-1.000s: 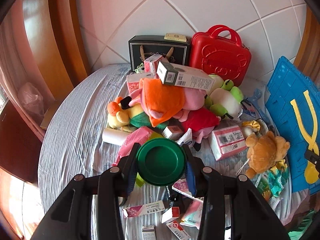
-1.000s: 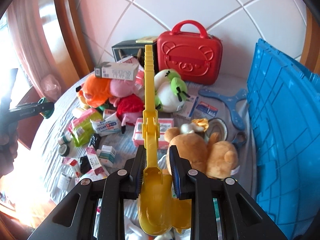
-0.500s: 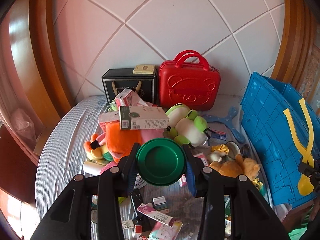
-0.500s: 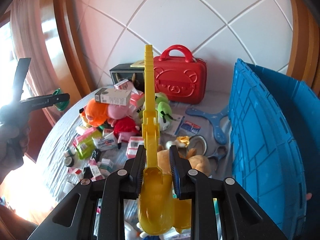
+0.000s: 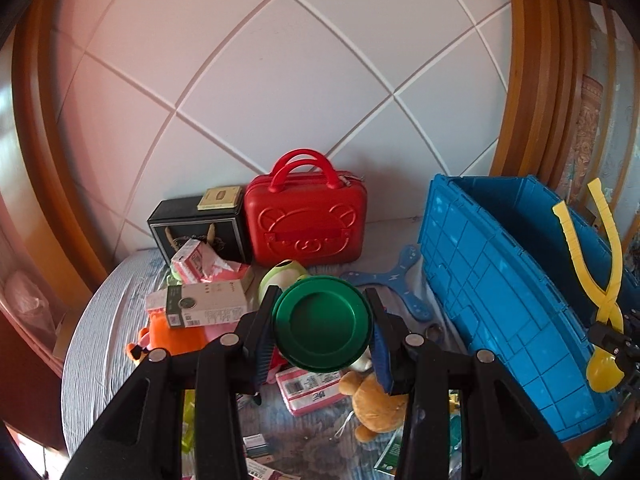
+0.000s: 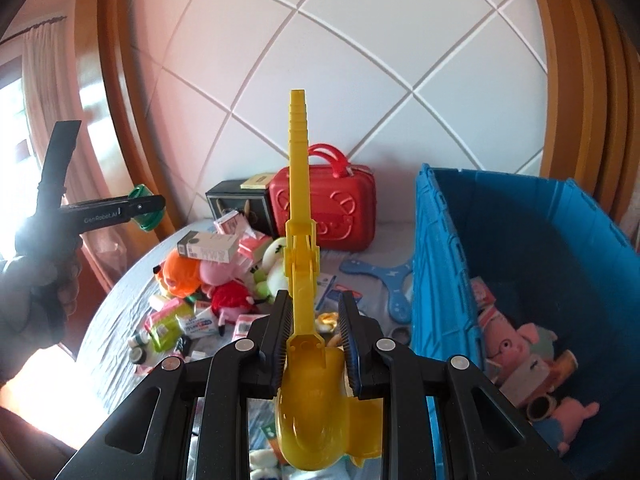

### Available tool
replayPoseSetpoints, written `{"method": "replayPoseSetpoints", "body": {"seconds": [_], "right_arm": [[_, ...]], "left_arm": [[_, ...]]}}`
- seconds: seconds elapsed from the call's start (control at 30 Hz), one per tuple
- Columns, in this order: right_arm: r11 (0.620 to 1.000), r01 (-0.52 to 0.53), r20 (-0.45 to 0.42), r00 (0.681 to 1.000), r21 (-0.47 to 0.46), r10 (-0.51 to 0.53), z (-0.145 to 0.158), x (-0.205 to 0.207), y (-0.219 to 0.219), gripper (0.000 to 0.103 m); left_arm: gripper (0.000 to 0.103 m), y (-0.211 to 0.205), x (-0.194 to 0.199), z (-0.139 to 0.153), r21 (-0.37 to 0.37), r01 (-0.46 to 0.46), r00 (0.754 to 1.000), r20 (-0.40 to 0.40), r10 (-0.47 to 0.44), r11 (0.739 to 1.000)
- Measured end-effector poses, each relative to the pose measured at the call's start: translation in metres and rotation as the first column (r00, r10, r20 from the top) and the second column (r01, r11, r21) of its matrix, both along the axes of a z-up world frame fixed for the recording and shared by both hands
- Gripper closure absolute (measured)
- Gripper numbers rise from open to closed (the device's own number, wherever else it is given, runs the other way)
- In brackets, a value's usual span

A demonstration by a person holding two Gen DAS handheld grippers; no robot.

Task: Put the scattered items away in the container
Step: 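Lift the green lid and yellow grabber and carry them toward the blue crate, then open the left tool over the crate to drop the green lid while the right tool drops the yellow grabber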

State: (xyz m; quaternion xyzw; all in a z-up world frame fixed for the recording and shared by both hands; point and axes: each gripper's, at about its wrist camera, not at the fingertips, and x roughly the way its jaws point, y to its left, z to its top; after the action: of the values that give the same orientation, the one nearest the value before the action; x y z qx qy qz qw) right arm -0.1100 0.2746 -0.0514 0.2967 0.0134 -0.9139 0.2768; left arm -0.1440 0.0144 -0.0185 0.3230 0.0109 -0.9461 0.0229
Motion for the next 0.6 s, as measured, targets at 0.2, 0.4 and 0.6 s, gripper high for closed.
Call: {"method": "replayPoseSetpoints", "body": {"seconds": [0.2,0.4,0.6], "right_arm": [[0.998,0.051,-0.043,0.998,-0.042,-0.053,0.019,-0.003,0.049,0.08],[0.992,0.113,-0.036,0.993,-0.062,-0.115,0.02,-0.013,0.095,0.08],[0.982,0.175,-0.032,0.984,-0.066,-0.178,0.017,-0.018,0.139,0.08]], "left_arm": [[0.063,0.069,-0.024,0.015,0.003,0.101,0.995,-0.012,-0.101,0.995],[0.063,0.144,-0.042,0.026,-0.008,0.216,0.976,-0.017,-0.216,0.976],[0.063,0.21,-0.056,0.039,-0.007,0.316,0.948,-0.03,-0.316,0.949]]}}
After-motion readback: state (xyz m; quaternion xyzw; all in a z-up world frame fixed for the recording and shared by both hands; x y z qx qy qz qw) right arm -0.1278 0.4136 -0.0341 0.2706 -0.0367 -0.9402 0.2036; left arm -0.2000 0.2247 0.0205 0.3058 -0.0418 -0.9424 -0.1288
